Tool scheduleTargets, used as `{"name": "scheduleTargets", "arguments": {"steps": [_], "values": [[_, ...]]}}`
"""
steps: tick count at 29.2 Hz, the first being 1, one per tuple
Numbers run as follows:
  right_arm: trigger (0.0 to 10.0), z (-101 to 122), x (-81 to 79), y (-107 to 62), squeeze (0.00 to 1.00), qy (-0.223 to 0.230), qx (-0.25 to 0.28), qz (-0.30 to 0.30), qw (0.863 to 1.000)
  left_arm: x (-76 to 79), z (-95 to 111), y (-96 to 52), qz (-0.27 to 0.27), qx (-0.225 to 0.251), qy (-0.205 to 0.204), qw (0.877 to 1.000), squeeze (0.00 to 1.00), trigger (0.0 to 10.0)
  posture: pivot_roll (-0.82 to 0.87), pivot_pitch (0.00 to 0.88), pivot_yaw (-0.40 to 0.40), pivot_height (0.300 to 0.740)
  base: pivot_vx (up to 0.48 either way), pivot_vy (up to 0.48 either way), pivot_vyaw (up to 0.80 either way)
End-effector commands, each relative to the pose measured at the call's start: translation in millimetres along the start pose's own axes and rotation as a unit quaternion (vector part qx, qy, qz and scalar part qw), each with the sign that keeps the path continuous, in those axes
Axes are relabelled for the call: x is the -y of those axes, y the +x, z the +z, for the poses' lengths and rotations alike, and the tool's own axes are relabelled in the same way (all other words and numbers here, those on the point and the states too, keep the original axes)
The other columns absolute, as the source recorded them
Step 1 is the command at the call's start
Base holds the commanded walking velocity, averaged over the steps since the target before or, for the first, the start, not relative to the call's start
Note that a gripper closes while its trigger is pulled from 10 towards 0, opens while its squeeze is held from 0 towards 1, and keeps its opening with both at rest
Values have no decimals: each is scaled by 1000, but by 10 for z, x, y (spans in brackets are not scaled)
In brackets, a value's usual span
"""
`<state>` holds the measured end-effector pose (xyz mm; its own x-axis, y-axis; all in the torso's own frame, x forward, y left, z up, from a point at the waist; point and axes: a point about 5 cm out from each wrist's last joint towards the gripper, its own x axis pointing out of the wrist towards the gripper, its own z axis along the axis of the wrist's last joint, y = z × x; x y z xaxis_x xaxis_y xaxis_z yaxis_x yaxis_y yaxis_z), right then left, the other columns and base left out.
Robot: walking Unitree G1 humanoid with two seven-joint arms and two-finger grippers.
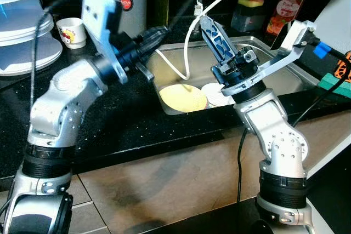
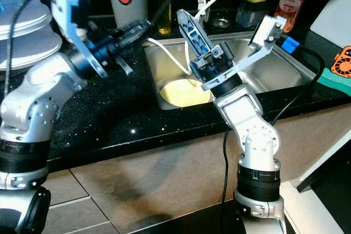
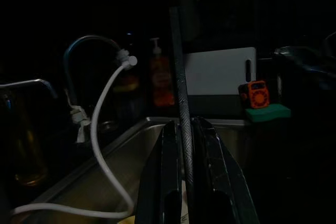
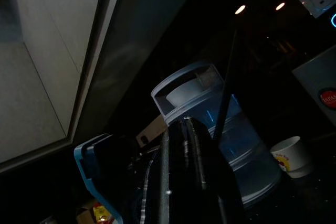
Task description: Kitchen organization
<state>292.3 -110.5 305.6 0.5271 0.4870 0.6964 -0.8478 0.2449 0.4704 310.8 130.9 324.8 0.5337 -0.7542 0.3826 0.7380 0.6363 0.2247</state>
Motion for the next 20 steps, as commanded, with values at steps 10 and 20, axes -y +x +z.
{"name": "scheduleTargets", "arguments": {"steps": [10,20], "values": [[10000,43,25,-35,0,-1,14,-14,1000,254,135,-19,-97,39,-12,994,0,10000,7,6,-28,740,0,0,0],[10000,31,19,-15,0,7,7,-5,1000,429,48,13,-152,37,-32,987,0,10000,5,0,-29,740,0,0,0]]}}
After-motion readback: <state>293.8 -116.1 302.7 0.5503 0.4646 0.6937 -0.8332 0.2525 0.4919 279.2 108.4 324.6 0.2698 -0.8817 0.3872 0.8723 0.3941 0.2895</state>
